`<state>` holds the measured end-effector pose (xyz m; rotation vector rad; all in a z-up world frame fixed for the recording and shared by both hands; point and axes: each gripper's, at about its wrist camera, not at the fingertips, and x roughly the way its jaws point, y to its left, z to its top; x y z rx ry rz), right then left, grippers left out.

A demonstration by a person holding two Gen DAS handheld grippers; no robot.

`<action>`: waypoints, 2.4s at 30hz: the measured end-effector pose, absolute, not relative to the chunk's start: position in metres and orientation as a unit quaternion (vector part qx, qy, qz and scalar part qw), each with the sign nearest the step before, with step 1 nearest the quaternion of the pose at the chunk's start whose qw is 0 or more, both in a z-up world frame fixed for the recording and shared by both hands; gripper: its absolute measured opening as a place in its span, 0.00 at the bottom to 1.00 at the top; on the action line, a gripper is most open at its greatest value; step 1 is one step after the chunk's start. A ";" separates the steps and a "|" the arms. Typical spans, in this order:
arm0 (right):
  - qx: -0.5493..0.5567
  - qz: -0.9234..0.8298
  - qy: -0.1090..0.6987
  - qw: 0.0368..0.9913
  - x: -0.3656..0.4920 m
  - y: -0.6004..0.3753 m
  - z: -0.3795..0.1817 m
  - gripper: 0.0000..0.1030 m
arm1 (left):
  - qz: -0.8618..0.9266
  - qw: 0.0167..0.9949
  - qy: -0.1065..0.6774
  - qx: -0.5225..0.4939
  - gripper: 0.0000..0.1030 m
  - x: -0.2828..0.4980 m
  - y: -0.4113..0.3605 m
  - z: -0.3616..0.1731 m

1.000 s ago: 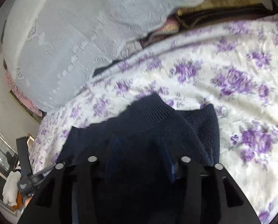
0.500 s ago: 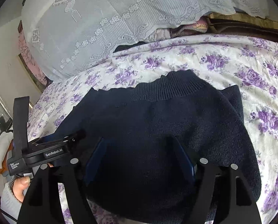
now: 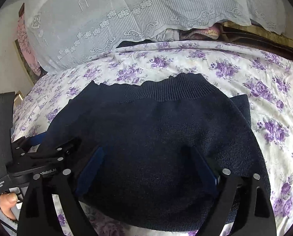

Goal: Fold small clothes

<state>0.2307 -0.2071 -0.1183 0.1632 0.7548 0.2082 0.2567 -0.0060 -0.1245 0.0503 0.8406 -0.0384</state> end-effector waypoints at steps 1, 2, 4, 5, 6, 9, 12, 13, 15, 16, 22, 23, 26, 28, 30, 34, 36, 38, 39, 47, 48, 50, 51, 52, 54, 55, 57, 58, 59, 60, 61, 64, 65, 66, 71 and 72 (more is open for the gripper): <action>0.083 0.103 0.364 0.922 0.229 -0.207 -0.118 0.89 | -0.017 0.914 0.405 0.026 0.96 0.256 -0.007 -0.124; 0.086 0.102 0.355 0.925 0.226 -0.209 -0.116 0.89 | -0.016 0.915 0.401 0.028 0.96 0.255 -0.008 -0.122; 0.086 0.093 0.333 0.934 0.219 -0.210 -0.110 0.88 | -0.014 0.920 0.390 0.032 0.96 0.251 -0.009 -0.118; 0.087 0.090 0.320 0.939 0.216 -0.211 -0.107 0.88 | -0.015 0.923 0.384 0.031 0.96 0.250 -0.009 -0.116; 0.087 0.083 0.313 0.942 0.214 -0.213 -0.106 0.88 | -0.016 0.924 0.380 0.030 0.96 0.249 -0.008 -0.114; 0.096 0.040 0.299 0.948 0.213 -0.223 -0.102 0.88 | -0.002 0.930 0.367 0.026 0.96 0.249 -0.004 -0.110; 0.122 0.002 0.344 0.931 0.228 -0.238 -0.115 0.89 | 0.011 0.920 0.391 0.025 0.96 0.259 -0.001 -0.118; 0.126 0.008 0.360 0.925 0.233 -0.240 -0.120 0.92 | 0.004 0.913 0.408 0.019 0.96 0.264 0.000 -0.124; 0.121 0.016 0.355 0.927 0.233 -0.238 -0.118 0.95 | -0.001 0.911 0.412 0.005 0.96 0.266 0.005 -0.124; 0.119 0.015 0.356 0.927 0.233 -0.238 -0.118 0.95 | -0.001 0.911 0.412 0.005 0.96 0.266 0.006 -0.124; 0.157 0.015 0.308 0.938 0.219 -0.249 -0.110 0.94 | 0.010 0.920 0.391 0.029 0.96 0.259 -0.001 -0.119; 0.157 0.014 0.304 0.939 0.220 -0.250 -0.109 0.94 | 0.011 0.921 0.389 0.029 0.96 0.258 -0.002 -0.118; 0.161 0.003 0.327 0.931 0.227 -0.253 -0.115 0.94 | 0.015 0.920 0.390 0.026 0.96 0.261 0.001 -0.119; 0.165 0.006 0.336 0.927 0.230 -0.256 -0.117 0.95 | 0.010 0.917 0.399 0.018 0.96 0.264 0.004 -0.121; 0.162 0.006 0.336 0.928 0.229 -0.254 -0.117 0.95 | 0.008 0.915 0.402 0.013 0.96 0.265 0.005 -0.122; 0.187 0.015 0.316 0.930 0.223 -0.262 -0.114 0.95 | 0.010 0.918 0.396 0.016 0.96 0.262 0.004 -0.121; 0.205 0.015 0.300 0.931 0.217 -0.266 -0.111 0.95 | 0.009 0.921 0.389 0.018 0.96 0.259 0.003 -0.118; 0.225 0.014 0.291 0.930 0.212 -0.269 -0.109 0.95 | -0.003 0.921 0.389 0.008 0.96 0.254 0.002 -0.111; 0.229 0.009 0.291 0.929 0.210 -0.269 -0.109 0.95 | -0.017 0.919 0.393 -0.005 0.96 0.252 0.002 -0.108; 0.196 -0.065 0.301 0.931 0.188 -0.254 -0.101 0.95 | -0.086 0.904 0.417 -0.041 0.96 0.213 -0.037 -0.095; 0.188 -0.068 0.301 0.932 0.184 -0.250 -0.100 0.95 | -0.098 0.898 0.426 -0.050 0.96 0.209 -0.040 -0.096; 0.190 -0.093 0.297 0.931 0.170 -0.246 -0.098 0.95 | -0.105 0.886 0.443 -0.087 0.95 0.203 -0.044 -0.098; 0.204 -0.096 0.292 0.929 0.163 -0.249 -0.098 0.95 | -0.101 0.884 0.443 -0.113 0.95 0.199 -0.042 -0.100; 0.222 -0.096 0.290 0.926 0.155 -0.252 -0.099 0.95 | -0.102 0.881 0.443 -0.131 0.95 0.197 -0.040 -0.102; 0.239 -0.106 0.293 0.920 0.141 -0.253 -0.100 0.95 | -0.096 0.878 0.446 -0.144 0.95 0.193 -0.039 -0.104; 0.235 -0.110 0.293 0.920 0.136 -0.251 -0.100 0.95 | -0.080 0.882 0.445 -0.133 0.95 0.189 -0.038 -0.102; 0.215 -0.115 0.287 0.926 0.122 -0.246 -0.100 0.95 | -0.046 0.896 0.427 -0.114 0.95 0.182 -0.035 -0.097; 0.213 -0.119 0.284 0.927 0.116 -0.244 -0.101 0.96 | -0.038 0.899 0.419 -0.120 0.95 0.178 -0.030 -0.094; 0.217 -0.117 0.281 0.927 0.110 -0.242 -0.102 0.96 | -0.041 0.897 0.418 -0.134 0.95 0.176 -0.026 -0.093; 0.224 -0.111 0.280 0.927 0.107 -0.240 -0.103 0.96 | -0.049 0.893 0.421 -0.153 0.95 0.173 -0.023 -0.093; 0.232 -0.106 0.277 0.927 0.104 -0.239 -0.104 0.96 | -0.062 0.882 0.430 -0.180 0.95 0.169 -0.023 -0.095; 0.294 -0.095 0.236 0.921 0.087 -0.239 -0.103 0.96 | -0.070 0.862 0.443 -0.236 0.95 0.165 -0.023 -0.099; 0.324 -0.079 0.225 0.916 0.083 -0.241 -0.105 0.96 | -0.089 0.846 0.452 -0.270 0.95 0.165 -0.023 -0.102; 0.341 -0.068 0.222 0.911 0.082 -0.242 -0.106 0.96 | -0.110 0.825 0.466 -0.302 0.95 0.167 -0.024 -0.106; 0.339 -0.074 0.205 0.915 0.075 -0.242 -0.106 0.96 | -0.112 0.803 0.469 -0.350 0.95 0.164 -0.041 -0.113; 0.350 -0.061 0.225 0.907 0.080 -0.245 -0.108 0.96 | -0.109 0.803 0.469 -0.351 0.95 0.164 -0.042 -0.113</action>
